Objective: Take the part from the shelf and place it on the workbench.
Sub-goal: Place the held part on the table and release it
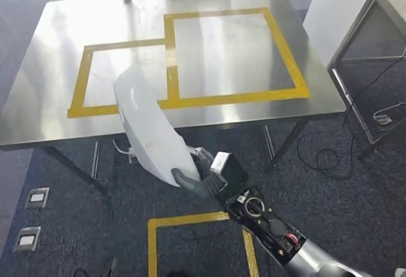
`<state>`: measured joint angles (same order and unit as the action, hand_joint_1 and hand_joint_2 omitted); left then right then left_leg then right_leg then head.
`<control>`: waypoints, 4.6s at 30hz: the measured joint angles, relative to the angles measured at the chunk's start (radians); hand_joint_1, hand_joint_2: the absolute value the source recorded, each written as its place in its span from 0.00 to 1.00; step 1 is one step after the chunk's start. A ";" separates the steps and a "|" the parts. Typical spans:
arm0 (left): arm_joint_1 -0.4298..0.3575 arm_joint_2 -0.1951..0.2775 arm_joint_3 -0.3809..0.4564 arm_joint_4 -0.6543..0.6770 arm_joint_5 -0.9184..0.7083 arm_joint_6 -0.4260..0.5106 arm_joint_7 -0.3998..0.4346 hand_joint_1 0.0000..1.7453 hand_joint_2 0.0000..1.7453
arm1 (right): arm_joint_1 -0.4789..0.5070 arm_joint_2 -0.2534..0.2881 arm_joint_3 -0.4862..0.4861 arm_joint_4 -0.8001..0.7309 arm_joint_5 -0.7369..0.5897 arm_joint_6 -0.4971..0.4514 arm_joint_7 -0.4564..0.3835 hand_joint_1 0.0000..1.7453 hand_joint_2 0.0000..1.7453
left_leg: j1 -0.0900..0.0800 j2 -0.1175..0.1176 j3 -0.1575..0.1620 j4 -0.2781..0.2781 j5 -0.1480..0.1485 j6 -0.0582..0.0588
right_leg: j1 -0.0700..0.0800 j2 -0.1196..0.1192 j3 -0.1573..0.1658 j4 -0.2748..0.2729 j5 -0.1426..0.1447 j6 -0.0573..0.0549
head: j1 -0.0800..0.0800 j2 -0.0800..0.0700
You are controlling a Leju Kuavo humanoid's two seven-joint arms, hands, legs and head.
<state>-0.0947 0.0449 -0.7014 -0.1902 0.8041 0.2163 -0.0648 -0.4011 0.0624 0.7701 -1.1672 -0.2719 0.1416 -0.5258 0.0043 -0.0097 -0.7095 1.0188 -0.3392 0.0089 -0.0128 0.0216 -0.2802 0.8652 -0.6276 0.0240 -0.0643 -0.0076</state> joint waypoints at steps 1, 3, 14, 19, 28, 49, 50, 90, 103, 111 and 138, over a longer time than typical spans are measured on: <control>0.001 0.000 -0.001 0.000 0.002 0.003 0.001 0.00 1.00 | -0.002 0.000 0.000 -0.003 0.000 0.001 0.000 1.00 1.00 | 0.004 -0.002 0.015 -0.013 -0.015 0.004 | 0.000 -0.003 0.001 0.011 -0.013 0.003 | 0.004 0.000; 0.009 0.002 -0.002 0.001 0.011 0.011 0.001 0.00 1.00 | -0.004 -0.001 0.000 -0.005 -0.002 0.006 -0.003 1.00 1.00 | 0.009 -0.006 0.061 -0.050 -0.039 0.010 | 0.000 -0.012 -0.032 0.105 -0.068 0.007 | 0.012 0.000; 0.029 0.002 -0.002 0.002 0.049 0.026 -0.018 0.00 1.00 | -0.023 -0.006 0.014 0.017 0.000 0.040 -0.020 1.00 1.00 | 0.001 -0.017 0.163 -0.092 -0.072 -0.001 | 0.006 -0.013 -0.200 0.075 0.164 0.016 | 0.018 0.000; 0.019 -0.002 -0.002 0.002 0.045 0.032 -0.018 0.00 1.00 | -0.038 -0.001 0.017 0.014 0.000 0.035 -0.019 1.00 1.00 | 0.000 -0.010 0.155 -0.078 -0.077 -0.001 | 0.006 -0.008 -0.191 0.063 0.131 0.008 | 0.011 0.000; 0.014 -0.003 -0.002 0.002 0.058 0.041 -0.009 0.00 1.00 | -0.048 0.005 0.018 0.009 0.007 0.035 -0.010 1.00 1.00 | 0.002 -0.010 0.159 -0.084 -0.072 -0.008 | 0.010 -0.009 -0.190 0.065 0.132 0.000 | 0.011 0.000; -0.020 -0.010 -0.030 0.001 0.042 0.029 -0.020 0.00 1.00 | -0.308 0.073 0.039 0.202 0.176 -0.157 0.093 1.00 1.00 | 0.000 -0.011 0.154 -0.078 -0.071 -0.008 | 0.009 -0.009 -0.189 0.065 0.135 -0.002 | 0.011 0.000; -0.020 -0.010 -0.031 0.001 0.043 0.028 -0.020 0.00 1.00 | -0.319 0.078 0.041 0.221 0.186 -0.167 0.102 1.00 1.00 | 0.000 -0.011 0.154 -0.078 -0.071 -0.008 | 0.009 -0.010 -0.190 0.065 0.135 -0.002 | 0.011 0.000; -0.038 -0.009 -0.122 0.000 0.044 0.013 -0.015 0.00 1.00 | -0.420 0.138 0.055 0.482 0.181 -0.223 0.079 1.00 1.00 | -0.005 -0.014 -0.013 -0.094 0.085 0.004 | 0.001 0.019 -0.097 0.030 0.052 0.007 | 0.000 0.000; -0.050 -0.017 -0.144 -0.001 0.035 0.023 0.001 0.00 1.00 | -0.432 0.135 0.050 0.509 0.181 -0.227 0.074 1.00 1.00 | -0.017 -0.020 0.056 -0.069 -0.004 0.019 | 0.017 -0.012 -0.259 0.092 0.154 -0.010 | 0.000 0.000; -0.058 -0.019 -0.158 -0.003 0.034 0.022 0.000 0.00 1.00 | -0.435 0.133 0.046 0.503 0.181 -0.229 0.092 1.00 1.00 | -0.016 -0.014 0.063 -0.069 -0.010 0.009 | 0.020 -0.007 -0.252 0.084 0.154 -0.014 | 0.000 0.000; -0.063 -0.024 -0.170 -0.003 0.071 0.033 0.004 0.00 1.00 | -0.437 0.260 0.306 0.507 1.107 -0.507 0.506 1.00 1.00 | -0.013 -0.016 0.065 -0.071 -0.014 0.005 | 0.020 -0.010 -0.249 0.083 0.149 -0.018 | 0.000 0.000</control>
<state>-0.1582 0.0213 -0.8717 -0.1937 0.8753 0.2495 -0.0605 -0.8379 0.3225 1.0758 -0.6606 0.8354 -0.3651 -0.0200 -0.0092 -0.0261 -0.6446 0.9475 -0.3527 0.0139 0.0074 0.0121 -0.5288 0.9485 -0.4783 0.0055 -0.0641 -0.0072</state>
